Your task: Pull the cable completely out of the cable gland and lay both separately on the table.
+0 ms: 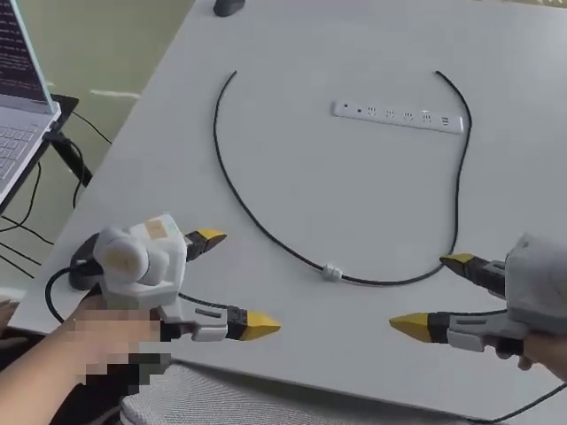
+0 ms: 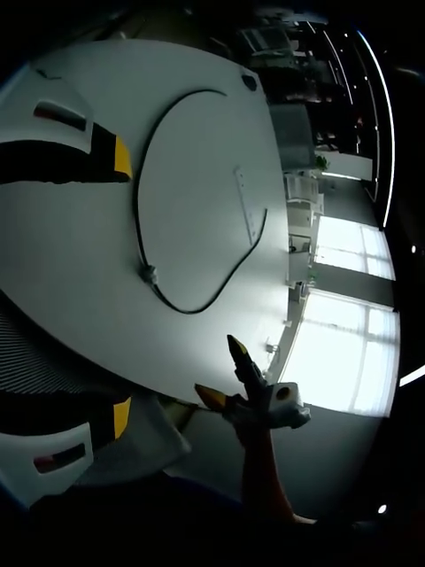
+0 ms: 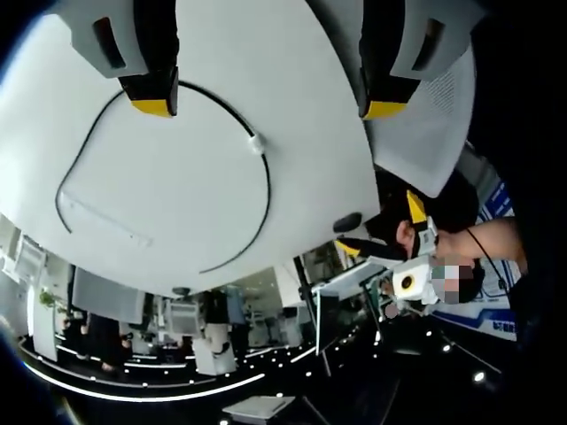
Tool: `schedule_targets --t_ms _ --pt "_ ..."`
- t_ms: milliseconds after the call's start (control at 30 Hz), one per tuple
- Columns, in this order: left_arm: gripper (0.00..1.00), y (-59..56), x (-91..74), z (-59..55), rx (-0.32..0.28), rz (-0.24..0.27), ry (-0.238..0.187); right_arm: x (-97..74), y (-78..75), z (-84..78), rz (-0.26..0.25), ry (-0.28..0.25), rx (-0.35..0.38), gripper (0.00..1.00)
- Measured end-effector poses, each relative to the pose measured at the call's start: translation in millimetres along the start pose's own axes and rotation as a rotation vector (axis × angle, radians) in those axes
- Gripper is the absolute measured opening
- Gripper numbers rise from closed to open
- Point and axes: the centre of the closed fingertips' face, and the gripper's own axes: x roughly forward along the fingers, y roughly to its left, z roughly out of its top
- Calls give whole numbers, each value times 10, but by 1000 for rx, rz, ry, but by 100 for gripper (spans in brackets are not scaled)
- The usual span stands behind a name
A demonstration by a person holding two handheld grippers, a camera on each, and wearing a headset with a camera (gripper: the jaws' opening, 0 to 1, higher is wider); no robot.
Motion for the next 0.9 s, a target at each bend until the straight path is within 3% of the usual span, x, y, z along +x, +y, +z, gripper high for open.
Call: schedule_targets --t_ms 100,400,600,900 --pt "99 2 22 -20 2 7 10 49 3 43 11 4 -11 83" --pt "99 10 64 -108 -12 15 27 309 -27 37 57 81 -76 73" --pt "96 -12 73 -241 -1 14 72 483 -62 1 81 132 -98 65" --pt "94 -26 41 -239 -29 35 64 732 -94 -89 106 224 -151 52"
